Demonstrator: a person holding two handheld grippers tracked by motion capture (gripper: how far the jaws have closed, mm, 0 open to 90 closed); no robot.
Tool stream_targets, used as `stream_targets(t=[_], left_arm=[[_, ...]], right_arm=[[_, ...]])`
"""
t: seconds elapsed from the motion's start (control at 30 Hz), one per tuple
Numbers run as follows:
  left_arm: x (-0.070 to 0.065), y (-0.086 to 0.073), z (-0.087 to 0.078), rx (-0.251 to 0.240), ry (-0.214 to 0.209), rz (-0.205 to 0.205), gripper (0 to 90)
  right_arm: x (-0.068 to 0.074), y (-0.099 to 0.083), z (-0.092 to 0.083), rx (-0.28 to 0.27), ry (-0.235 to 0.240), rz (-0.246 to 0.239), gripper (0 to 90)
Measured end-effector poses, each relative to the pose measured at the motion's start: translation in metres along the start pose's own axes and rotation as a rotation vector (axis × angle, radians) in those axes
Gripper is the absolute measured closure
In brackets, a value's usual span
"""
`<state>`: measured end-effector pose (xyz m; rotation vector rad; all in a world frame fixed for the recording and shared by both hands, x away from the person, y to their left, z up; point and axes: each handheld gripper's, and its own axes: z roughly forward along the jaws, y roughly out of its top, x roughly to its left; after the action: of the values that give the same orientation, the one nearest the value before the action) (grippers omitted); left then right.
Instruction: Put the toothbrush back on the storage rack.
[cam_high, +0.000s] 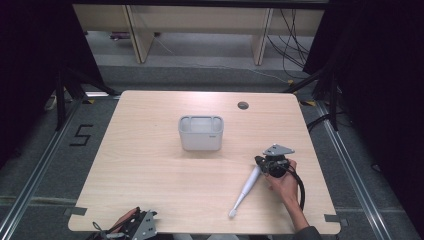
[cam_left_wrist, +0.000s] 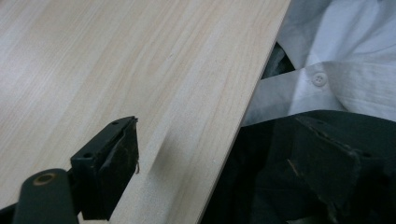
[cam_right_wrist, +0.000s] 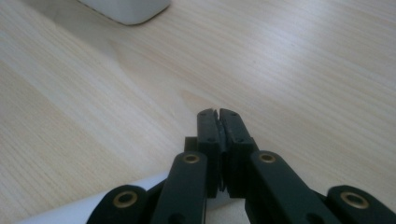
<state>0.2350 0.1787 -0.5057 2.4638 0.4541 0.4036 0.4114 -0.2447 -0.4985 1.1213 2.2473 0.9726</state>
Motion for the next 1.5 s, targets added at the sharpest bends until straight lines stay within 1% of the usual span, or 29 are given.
stream_targets(t=[0.07, 0.13, 0.17, 0.27, 0.33, 0.37, 0.4, 0.47, 0.5, 0.57, 0.6, 0.63, 0.7, 0.73, 0.77, 0.83, 0.87, 0.97, 1.0, 1.03, 1.13, 1.17, 1.2, 1.23, 1.3, 1.37, 1.43, 1.47, 1.5], left_arm=[[0.0, 0.0, 0.0, 0.005, 0.0, 0.0, 15.3], [0.0, 0.0, 0.0, 0.001, 0.002, -0.002, 15.3], [0.0, 0.0, 0.0, 0.004, 0.001, 0.0, 15.3], [0.0, 0.0, 0.0, 0.001, 0.002, 0.0, 15.3], [0.0, 0.0, 0.0, 0.001, 0.001, 0.0, 15.3], [0.0, 0.0, 0.0, 0.005, 0.0, 0.0, 15.3], [0.0, 0.0, 0.0, 0.002, 0.0, -0.001, 15.3], [0.0, 0.0, 0.0, 0.001, 0.002, -0.003, 15.3], [0.0, 0.0, 0.0, 0.002, 0.002, -0.003, 15.3], [0.001, 0.0, 0.0, 0.002, 0.003, -0.006, 15.3], [0.001, -0.001, 0.0, 0.003, 0.002, -0.006, 15.3], [0.001, 0.0, 0.0, 0.007, 0.003, -0.005, 15.3], [0.001, 0.0, 0.0, 0.007, 0.003, -0.006, 15.3], [0.001, -0.001, 0.0, 0.007, 0.002, -0.006, 15.3], [0.001, -0.001, 0.0, 0.007, 0.003, -0.006, 15.3], [0.001, -0.001, 0.0, 0.007, 0.003, -0.007, 15.3], [0.001, -0.001, 0.0, 0.007, 0.003, -0.007, 15.3], [0.001, -0.001, 0.0, 0.006, 0.003, -0.008, 15.3], [0.001, -0.001, 0.0, 0.006, 0.004, -0.008, 15.3], [0.001, -0.001, 0.0, 0.006, 0.005, -0.008, 15.3], [0.001, -0.001, 0.0, 0.007, 0.004, -0.008, 15.3], [0.001, -0.001, 0.0, 0.006, 0.006, -0.009, 15.3], [0.001, -0.001, 0.0, 0.007, 0.004, -0.007, 15.3], [0.001, -0.001, 0.0, 0.005, 0.004, -0.007, 15.3], [0.002, -0.001, 0.0, 0.004, 0.005, -0.009, 15.3], [0.001, -0.001, 0.0, 0.006, 0.005, -0.009, 15.3], [0.001, -0.001, 0.0, 0.004, 0.006, -0.011, 15.3], [0.001, -0.001, 0.0, 0.006, 0.005, -0.011, 15.3], [0.001, -0.001, 0.0, 0.002, 0.003, -0.014, 15.3]], right_arm=[[0.001, -0.001, -0.001, 0.014, 0.002, 0.011, 87.2], [-0.001, -0.003, -0.002, 0.02, -0.001, -0.001, 86.1], [0.0, -0.003, -0.004, 0.03, -0.001, 0.026, 86.1], [-0.002, -0.007, -0.008, 0.036, -0.007, 0.009, 86.1], [-0.001, -0.008, -0.012, 0.055, 0.0, 0.024, 86.5], [-0.001, -0.01, -0.013, 0.051, 0.002, 0.025, 86.8], [0.0, -0.01, -0.015, 0.067, 0.003, 0.03, 87.2], [0.002, -0.011, -0.018, 0.085, 0.007, 0.065, 87.6], [0.002, -0.012, -0.018, 0.087, 0.006, 0.043, 87.8], [0.004, -0.012, -0.019, 0.094, 0.012, 0.045, 88.4], [0.004, -0.013, -0.019, 0.096, 0.013, 0.032, 88.9], [0.005, -0.013, -0.02, 0.098, 0.015, 0.034, 89.1], [0.008, -0.013, -0.023, 0.102, 0.022, 0.061, 89.3], [0.007, -0.013, -0.024, 0.104, 0.017, 0.039, 89.3], [0.009, -0.013, -0.025, 0.112, 0.022, 0.061, 89.3], [0.009, -0.015, -0.027, 0.104, 0.022, 0.052, 89.4], [0.011, -0.016, -0.029, 0.109, 0.027, 0.076, 89.4], [0.011, -0.018, -0.033, 0.111, 0.027, 0.053, 89.4], [0.013, -0.018, -0.034, 0.114, 0.03, 0.075, 89.4], [0.013, -0.02, -0.035, 0.111, 0.026, 0.052, 89.4], [0.015, -0.022, -0.039, 0.115, 0.025, 0.044, 89.5], [0.016, -0.023, -0.04, 0.11, 0.023, 0.047, 89.4], [0.018, -0.023, -0.042, 0.12, 0.031, 0.065, 89.4], [0.016, -0.024, -0.042, 0.109, 0.032, 0.034, 89.4], [0.02, -0.025, -0.046, 0.126, 0.033, 0.07, 89.4], [0.019, -0.028, -0.047, 0.119, 0.028, 0.047, 89.4], [0.022, -0.03, -0.05, 0.123, 0.032, 0.07, 89.4], [0.02, -0.031, -0.051, 0.121, 0.028, 0.051, 89.4], [0.021, -0.032, -0.052, 0.123, 0.025, 0.053, 89.4]])
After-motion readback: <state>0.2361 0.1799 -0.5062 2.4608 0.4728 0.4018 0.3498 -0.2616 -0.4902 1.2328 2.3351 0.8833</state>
